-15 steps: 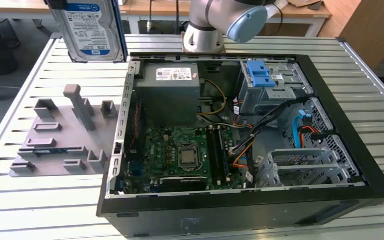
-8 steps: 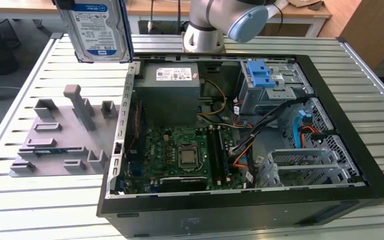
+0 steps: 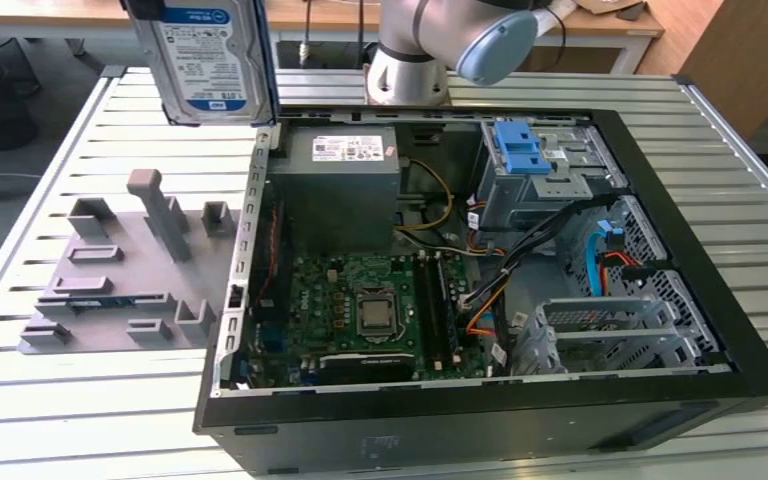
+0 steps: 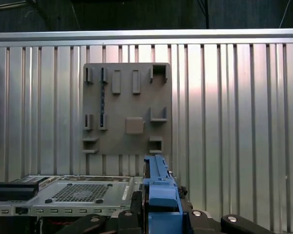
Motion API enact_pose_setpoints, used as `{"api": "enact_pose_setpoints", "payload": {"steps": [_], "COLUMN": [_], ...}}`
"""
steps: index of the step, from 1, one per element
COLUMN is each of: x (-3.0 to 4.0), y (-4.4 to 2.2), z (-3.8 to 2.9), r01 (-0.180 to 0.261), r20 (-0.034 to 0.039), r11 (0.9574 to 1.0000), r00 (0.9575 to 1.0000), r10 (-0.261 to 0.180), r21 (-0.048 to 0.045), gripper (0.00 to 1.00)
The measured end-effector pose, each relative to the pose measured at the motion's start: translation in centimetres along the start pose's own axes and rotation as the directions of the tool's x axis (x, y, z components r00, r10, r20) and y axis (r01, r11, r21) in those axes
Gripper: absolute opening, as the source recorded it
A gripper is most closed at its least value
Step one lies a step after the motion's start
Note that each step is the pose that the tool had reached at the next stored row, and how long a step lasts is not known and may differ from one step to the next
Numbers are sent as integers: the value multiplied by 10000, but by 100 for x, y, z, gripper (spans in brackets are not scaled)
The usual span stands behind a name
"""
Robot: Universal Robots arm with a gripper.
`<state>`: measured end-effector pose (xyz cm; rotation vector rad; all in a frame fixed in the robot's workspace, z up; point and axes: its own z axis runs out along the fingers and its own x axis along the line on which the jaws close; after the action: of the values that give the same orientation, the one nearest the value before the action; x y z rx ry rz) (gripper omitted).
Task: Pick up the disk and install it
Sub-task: 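Pick up the disk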
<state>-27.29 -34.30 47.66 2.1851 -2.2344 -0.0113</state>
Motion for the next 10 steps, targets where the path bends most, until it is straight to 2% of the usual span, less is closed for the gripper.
{"api": "enact_pose_setpoints", "payload": {"steps": [4, 10], "x": [34, 107], "y": [-34, -48], "z": [0, 0], "r01": [-1, -5], "r20": [1, 1], "r11": [10000, 10000], "r00": [10000, 10000], "r10": [1, 5], "r21": [1, 0], "gripper": [36, 36]}}
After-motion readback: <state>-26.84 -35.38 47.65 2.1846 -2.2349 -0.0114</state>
